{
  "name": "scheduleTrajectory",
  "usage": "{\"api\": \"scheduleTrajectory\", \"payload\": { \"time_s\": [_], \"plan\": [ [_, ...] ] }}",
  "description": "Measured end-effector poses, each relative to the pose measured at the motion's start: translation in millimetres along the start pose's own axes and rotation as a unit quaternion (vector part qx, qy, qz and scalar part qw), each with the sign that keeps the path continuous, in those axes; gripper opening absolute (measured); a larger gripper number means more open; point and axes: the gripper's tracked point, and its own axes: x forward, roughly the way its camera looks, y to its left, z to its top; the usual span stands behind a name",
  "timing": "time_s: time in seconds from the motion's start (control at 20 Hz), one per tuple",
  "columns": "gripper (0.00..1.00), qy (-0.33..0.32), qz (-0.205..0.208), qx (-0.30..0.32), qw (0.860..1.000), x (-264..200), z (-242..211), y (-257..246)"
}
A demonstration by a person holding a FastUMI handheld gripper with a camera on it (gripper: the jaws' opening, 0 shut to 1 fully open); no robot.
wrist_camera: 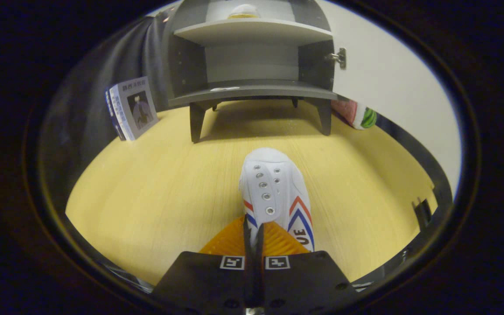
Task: Open the shoe cabinet door, grab the shoes and put them into the shoe cabinet, then close the shoe cabinet door.
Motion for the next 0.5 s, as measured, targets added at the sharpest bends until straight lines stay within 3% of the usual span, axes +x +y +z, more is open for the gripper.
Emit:
{"api": "scheduleTrajectory", "payload": {
  "time_s": [0.25, 0.5],
  "plan": [
    [0.03, 0.003, 0.009, -0.015, 1.000, -6, 7, 0],
    [0.03, -0.015, 0.015, -0.021, 1.000, -25, 41, -2]
  ]
}}
